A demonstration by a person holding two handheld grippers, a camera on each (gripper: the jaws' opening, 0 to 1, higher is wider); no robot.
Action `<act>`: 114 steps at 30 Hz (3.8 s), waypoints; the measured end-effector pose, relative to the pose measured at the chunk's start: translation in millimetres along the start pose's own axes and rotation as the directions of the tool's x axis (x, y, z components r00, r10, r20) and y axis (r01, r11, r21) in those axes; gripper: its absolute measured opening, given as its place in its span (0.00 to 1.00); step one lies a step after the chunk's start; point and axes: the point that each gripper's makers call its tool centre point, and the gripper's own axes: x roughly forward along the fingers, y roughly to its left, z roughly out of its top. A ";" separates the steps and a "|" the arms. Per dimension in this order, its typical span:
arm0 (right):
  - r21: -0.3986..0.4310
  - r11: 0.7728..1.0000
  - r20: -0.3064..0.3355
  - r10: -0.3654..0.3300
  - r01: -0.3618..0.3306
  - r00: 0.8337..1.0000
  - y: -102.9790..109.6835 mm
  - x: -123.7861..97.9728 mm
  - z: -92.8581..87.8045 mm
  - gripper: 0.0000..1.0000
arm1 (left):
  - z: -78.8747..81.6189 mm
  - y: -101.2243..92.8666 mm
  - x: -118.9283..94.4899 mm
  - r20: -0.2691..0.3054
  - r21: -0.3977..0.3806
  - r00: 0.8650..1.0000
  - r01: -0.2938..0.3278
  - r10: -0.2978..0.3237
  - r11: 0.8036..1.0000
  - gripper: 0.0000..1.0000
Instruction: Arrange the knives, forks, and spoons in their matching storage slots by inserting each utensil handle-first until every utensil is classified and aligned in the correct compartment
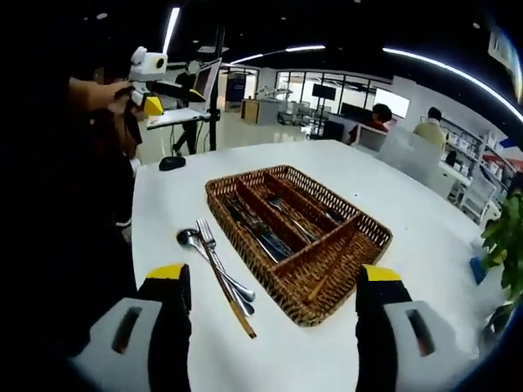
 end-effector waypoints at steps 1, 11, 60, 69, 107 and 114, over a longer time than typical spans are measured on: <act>0.010 1.000 -0.011 0.002 -0.002 1.000 0.6 1.4 -5.8 0.82 | -0.3 0.1 0.0 0.000 -0.001 1.000 -0.001 0.001 1.000 1.00; 0.055 0.997 -0.068 0.052 -0.048 0.996 25.8 16.6 -54.2 0.62 | -3.7 0.2 -4.1 -0.002 -0.009 1.000 -0.011 0.011 1.000 1.00; -0.028 0.965 -0.162 0.254 -0.262 0.954 70.2 59.5 -103.6 0.06 | -3.9 -3.1 -14.0 -0.025 0.005 1.000 -0.018 0.018 1.000 1.00; -0.077 0.955 -0.152 0.272 -0.285 0.950 78.2 56.9 -92.9 0.03 | -3.5 -3.2 -13.7 -0.027 0.008 1.000 -0.015 0.016 1.000 1.00; 0.152 0.986 -0.032 0.072 -0.067 0.997 35.0 30.1 23.4 0.02 | -1.4 -4.6 -10.8 0.000 -0.001 1.000 -0.006 0.006 1.000 1.00; 0.175 0.984 -0.069 -0.008 0.020 0.998 19.6 26.7 18.3 0.02 | -2.4 -4.2 -10.2 0.000 -0.003 1.000 -0.004 0.004 1.000 1.00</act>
